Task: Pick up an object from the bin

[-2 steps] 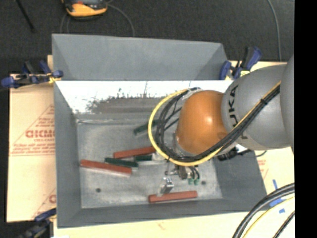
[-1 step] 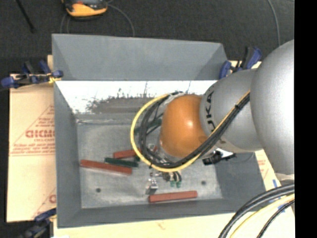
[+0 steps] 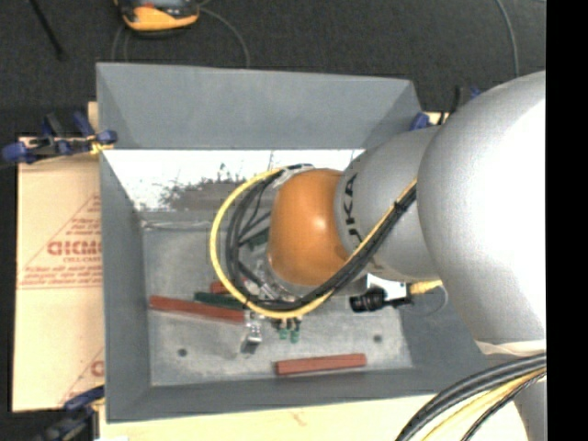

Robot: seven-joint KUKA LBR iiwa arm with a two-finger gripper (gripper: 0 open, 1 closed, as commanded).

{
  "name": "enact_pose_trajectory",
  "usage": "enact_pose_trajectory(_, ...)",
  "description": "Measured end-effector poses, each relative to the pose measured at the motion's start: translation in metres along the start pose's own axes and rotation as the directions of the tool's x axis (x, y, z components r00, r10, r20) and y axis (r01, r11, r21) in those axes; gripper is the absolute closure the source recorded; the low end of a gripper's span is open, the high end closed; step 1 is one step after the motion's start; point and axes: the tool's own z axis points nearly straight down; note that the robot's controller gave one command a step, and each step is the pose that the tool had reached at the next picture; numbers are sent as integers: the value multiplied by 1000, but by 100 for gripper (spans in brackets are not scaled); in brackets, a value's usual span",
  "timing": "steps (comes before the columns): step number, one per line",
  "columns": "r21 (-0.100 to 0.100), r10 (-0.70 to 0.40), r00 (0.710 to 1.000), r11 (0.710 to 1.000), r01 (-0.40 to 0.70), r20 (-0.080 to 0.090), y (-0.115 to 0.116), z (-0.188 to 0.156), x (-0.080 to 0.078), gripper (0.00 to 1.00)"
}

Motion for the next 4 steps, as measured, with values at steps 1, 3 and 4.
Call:
enact_pose_trajectory(1, -3, -10, 1000, 1000, 10, 5, 53, 23, -47, 100)
enact_pose_trajectory(3, -4, -13, 1000, 1000, 13, 2, 54, 24, -45, 100)
enact_pose_trajectory(4, -3, -13, 1000, 1000, 13, 2, 54, 24, -45, 100)
